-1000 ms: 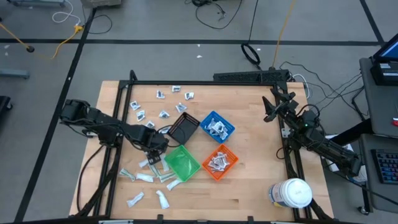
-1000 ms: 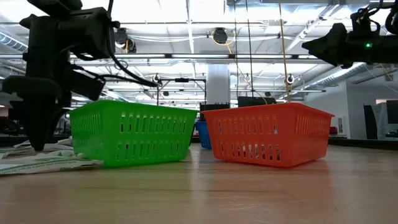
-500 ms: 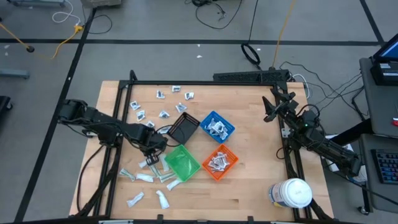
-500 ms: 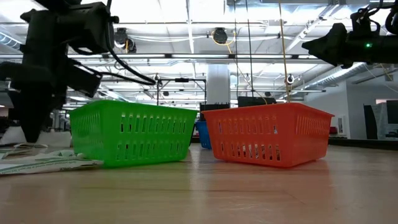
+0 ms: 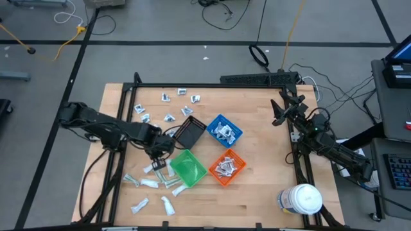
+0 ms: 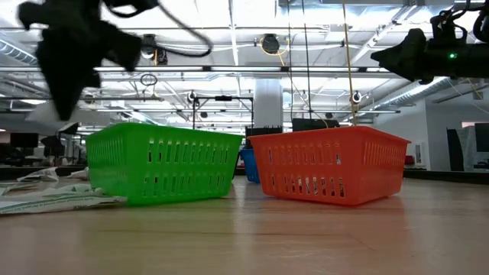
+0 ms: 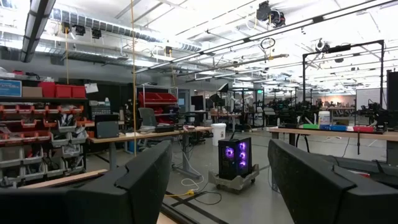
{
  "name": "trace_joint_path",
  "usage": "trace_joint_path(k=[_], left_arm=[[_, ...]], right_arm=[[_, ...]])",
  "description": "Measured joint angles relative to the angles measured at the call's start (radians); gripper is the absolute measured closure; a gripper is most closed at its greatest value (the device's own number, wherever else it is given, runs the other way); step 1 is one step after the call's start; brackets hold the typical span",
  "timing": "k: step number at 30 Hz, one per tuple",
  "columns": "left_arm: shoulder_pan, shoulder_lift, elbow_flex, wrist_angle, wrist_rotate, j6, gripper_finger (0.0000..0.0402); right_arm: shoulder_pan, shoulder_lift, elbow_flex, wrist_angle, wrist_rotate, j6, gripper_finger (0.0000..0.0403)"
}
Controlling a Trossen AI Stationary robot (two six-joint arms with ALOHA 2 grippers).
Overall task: Pick & Place First Aid Supplies
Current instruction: Put the green bandage into the green bin
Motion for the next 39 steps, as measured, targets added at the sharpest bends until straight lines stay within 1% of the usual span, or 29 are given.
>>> trace_joint_path(k=[4, 12, 16, 24, 28, 32, 34, 36, 39], left_arm=[[0.004, 0.076, 0.118, -0.010, -0.010, 0.040, 0.0400], [-0.005, 0.279, 0.341, -0.078, -0.002, 0.105, 0.0400], [-0.024, 0.334, 0.406, -0.080, -0.004, 0.102, 0.0401], [-0.088, 0.426, 0.409, 0.011, -0.011, 0.075, 0.0401], [-0.103, 0.471, 0.409, 0.048, -0.035, 0.077, 0.0401], [-0.104, 0.491, 0.409, 0.052, -0.030, 0.077, 0.0397], [-0.103, 0.491, 0.409, 0.055, -0.028, 0.077, 0.0389], [-0.104, 0.491, 0.409, 0.056, -0.055, 0.064, 0.0374], [-0.104, 0.490, 0.409, 0.056, -0.076, 0.063, 0.0336]], right_arm=[[0.000, 0.000, 0.000, 0.000, 0.000, 0.000, 0.0140], [0.000, 0.000, 0.000, 0.000, 0.000, 0.000, 0.0140], [0.000, 0.000, 0.000, 0.000, 0.000, 0.000, 0.0140], [0.000, 0.000, 0.000, 0.000, 0.000, 0.000, 0.0140], [0.000, 0.000, 0.000, 0.000, 0.000, 0.000, 0.0140], [0.000, 0.000, 0.000, 0.000, 0.000, 0.000, 0.0140], [0.000, 0.000, 0.000, 0.000, 0.000, 0.000, 0.0140], [0.000, 0.000, 0.000, 0.001, 0.000, 0.000, 0.0140], [0.000, 0.000, 0.000, 0.000, 0.000, 0.000, 0.0140]])
